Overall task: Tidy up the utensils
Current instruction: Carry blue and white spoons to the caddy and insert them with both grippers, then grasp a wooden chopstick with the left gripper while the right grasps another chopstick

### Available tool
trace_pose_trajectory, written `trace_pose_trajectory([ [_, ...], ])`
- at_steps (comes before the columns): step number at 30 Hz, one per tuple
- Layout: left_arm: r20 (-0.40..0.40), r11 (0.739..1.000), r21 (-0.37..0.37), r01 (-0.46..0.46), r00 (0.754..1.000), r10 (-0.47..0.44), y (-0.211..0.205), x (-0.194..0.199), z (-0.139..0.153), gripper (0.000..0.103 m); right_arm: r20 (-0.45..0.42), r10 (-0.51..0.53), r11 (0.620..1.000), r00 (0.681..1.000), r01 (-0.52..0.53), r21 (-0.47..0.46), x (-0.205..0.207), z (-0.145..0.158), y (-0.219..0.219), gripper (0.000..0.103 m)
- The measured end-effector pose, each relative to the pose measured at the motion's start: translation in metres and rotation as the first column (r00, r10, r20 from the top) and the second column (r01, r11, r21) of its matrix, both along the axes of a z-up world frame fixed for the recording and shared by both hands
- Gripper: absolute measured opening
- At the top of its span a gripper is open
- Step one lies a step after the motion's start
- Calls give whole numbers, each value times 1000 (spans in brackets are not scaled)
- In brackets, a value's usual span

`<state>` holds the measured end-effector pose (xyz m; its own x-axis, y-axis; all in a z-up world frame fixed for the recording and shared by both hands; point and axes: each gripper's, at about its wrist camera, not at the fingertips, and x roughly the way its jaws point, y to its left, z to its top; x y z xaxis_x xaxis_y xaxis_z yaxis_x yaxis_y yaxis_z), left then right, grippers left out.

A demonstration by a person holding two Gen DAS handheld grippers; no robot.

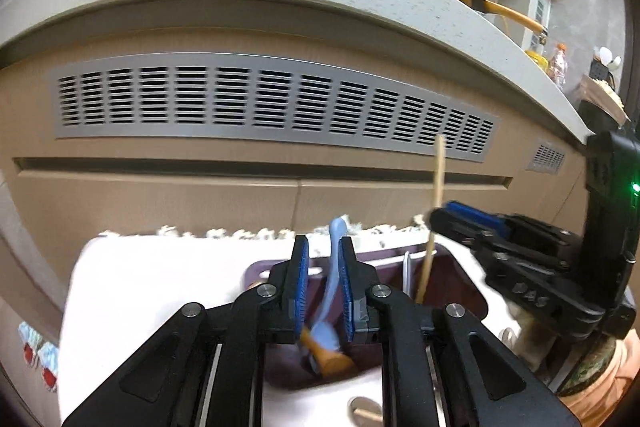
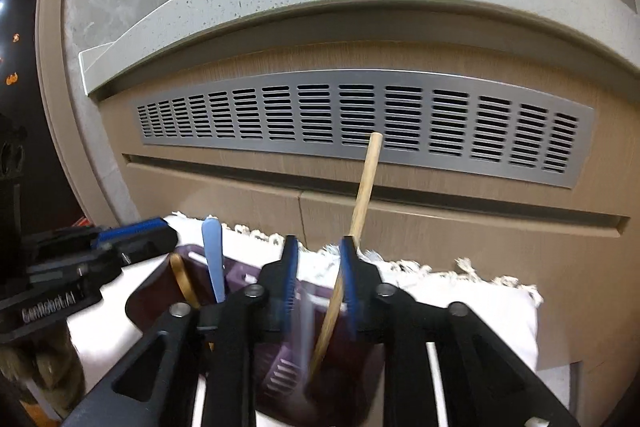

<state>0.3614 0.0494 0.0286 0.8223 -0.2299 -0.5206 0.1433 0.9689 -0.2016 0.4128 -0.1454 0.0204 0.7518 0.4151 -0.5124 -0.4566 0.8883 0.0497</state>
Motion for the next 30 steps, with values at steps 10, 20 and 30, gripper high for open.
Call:
trace_pose_trajectory([
  [10,-140,987,18,-158,977,159,56,-57,-29,43,-18,-73,994,997,71,-85,-70,-10,-41,52],
  [20,-337,991,126,-43,938,83,27,-86,-90,45,-75,-12,986,997,0,-167,-138,-45,-45,69],
  [30,-375,984,168,-63,919,123,13,-61,-116,44,-113,100,954,989,-127,-271,-163,-78,-17,87],
])
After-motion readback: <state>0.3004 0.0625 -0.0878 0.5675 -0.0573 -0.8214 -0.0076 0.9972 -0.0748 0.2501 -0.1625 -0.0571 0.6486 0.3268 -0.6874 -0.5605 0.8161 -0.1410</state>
